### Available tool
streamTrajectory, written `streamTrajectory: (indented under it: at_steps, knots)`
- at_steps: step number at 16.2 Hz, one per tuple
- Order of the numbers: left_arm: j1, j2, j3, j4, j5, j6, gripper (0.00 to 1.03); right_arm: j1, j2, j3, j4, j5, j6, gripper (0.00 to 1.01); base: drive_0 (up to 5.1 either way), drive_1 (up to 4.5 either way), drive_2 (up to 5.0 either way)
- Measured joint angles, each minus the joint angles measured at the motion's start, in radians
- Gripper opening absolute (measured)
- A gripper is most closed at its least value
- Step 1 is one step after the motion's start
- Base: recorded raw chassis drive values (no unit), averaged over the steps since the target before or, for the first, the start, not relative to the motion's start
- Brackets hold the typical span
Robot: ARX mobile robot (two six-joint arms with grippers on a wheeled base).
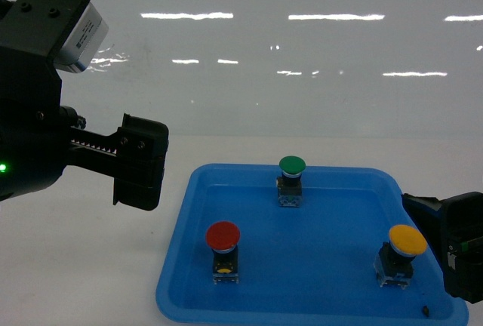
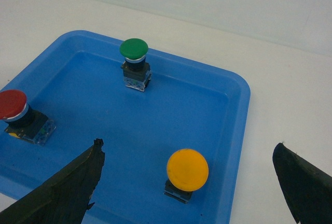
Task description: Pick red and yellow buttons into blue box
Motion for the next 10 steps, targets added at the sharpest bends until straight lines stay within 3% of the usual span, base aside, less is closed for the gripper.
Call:
streamTrajectory:
  at_steps: [4,10]
  knots:
    - [0.0,0.0,0.0,0.0,0.0,0.0,0.98,0.023,0.074,0.019,0.062,0.038,-0.016,0.98,0.0,0.0,0.0]
    - [0.0,0.0,0.0,0.0,-0.002,0.0,0.98,0.046,0.306,0.231,-0.01,0.053,-0.07,0.98,0.0,0.0,0.0]
